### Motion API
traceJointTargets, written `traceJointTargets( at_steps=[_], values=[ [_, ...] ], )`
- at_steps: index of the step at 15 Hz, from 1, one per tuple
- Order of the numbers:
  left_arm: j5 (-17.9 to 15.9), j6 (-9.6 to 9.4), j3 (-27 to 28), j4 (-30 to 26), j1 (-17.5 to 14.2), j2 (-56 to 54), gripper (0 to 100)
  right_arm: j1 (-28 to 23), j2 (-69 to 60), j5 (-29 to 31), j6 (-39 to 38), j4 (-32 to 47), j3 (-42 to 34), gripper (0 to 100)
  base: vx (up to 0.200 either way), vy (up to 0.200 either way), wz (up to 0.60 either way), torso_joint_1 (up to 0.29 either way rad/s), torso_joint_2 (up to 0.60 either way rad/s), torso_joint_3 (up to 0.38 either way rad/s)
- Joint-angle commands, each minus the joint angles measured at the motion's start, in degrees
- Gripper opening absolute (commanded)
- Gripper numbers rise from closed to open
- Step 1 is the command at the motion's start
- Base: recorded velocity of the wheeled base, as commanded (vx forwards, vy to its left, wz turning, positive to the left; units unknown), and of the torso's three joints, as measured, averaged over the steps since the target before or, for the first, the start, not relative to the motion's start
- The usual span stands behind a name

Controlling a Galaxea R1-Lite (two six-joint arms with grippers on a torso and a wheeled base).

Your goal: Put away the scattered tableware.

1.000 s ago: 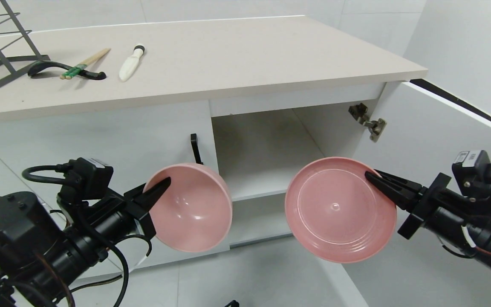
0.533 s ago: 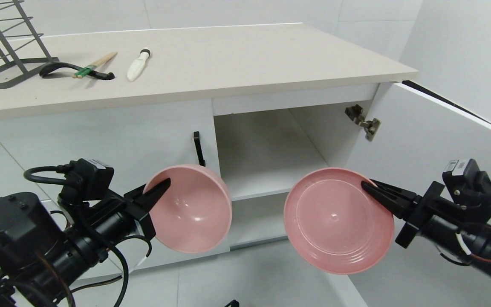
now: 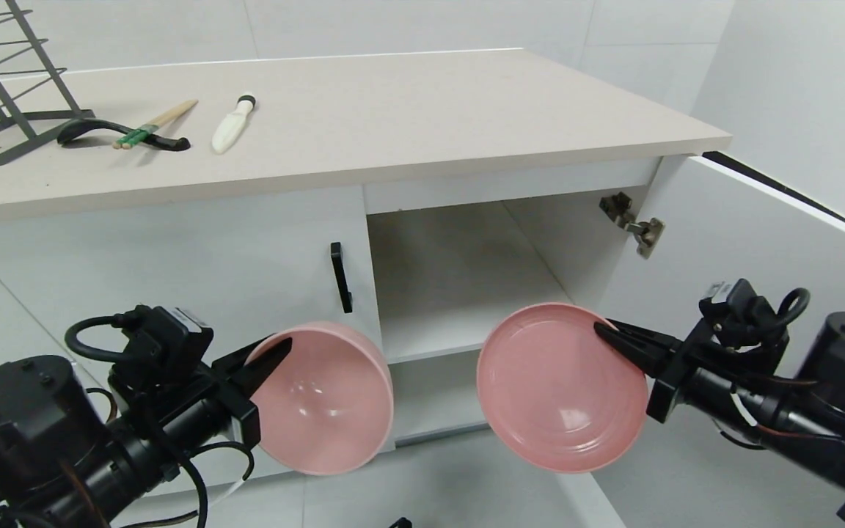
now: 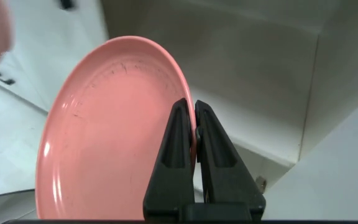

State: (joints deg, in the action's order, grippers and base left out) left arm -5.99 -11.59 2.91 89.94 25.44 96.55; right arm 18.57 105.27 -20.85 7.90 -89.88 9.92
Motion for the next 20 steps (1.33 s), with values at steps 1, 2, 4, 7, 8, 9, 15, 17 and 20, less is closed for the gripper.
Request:
traceJointTargets(
  at_steps=[1,2,4,7,8,9,15,17,20],
  values=[
    [0.01,-1.5,-1.77,0.06,1.19,-0.05,0,0.33,4.33,-0.07,0.01,-0.12,1.85,0,0.0,0.0,0.0,0.0,0.0,0.0],
    [0.01,-1.5,-1.77,0.06,1.28,-0.05,0,0.33,4.51,-0.07,0.01,-0.12,1.94,0,0.0,0.0,0.0,0.0,0.0,0.0],
    [0.01,-1.59,-1.95,0.06,2.6,-0.05,0,0.42,8.55,0.02,-0.08,-0.12,4.32,0,0.0,0.0,0.0,0.0,0.0,0.0],
    [0.01,-1.5,-2.83,0.06,2.68,-0.31,0,3.14,13.12,0.1,-3.86,-0.12,9.41,0,0.0,0.0,0.0,0.0,0.0,0.0],
    [0.01,-1.41,-2.83,0.06,2.68,-0.31,0,4.99,14.7,0.1,-9.83,-0.12,11.52,0,0.0,0.0,0.0,0.0,0.0,0.0],
    [0.01,-1.24,-2.83,0.06,2.68,-0.31,0,5.34,15.94,0.19,-13.26,-0.12,13.02,0,0.0,0.0,0.0,0.0,0.0,0.0],
    [0.01,-0.8,-2.91,0.06,2.68,-1.28,0,4.64,23.32,8.63,-21.96,-0.12,19.26,0,0.0,0.033,0.0,0.0,0.0,0.0],
    [0.01,-0.98,-2.91,0.06,3.47,-1.45,0,3.93,24.64,8.72,-22.14,-0.12,20.66,0,0.0,0.0,0.0,0.0,0.0,0.0],
    [0.01,-0.98,-2.91,0.06,4.27,-2.15,0,3.76,26.66,8.72,-23.98,-0.12,23.21,0,0.0,0.0,0.0,0.0,0.0,0.0]
  ],
)
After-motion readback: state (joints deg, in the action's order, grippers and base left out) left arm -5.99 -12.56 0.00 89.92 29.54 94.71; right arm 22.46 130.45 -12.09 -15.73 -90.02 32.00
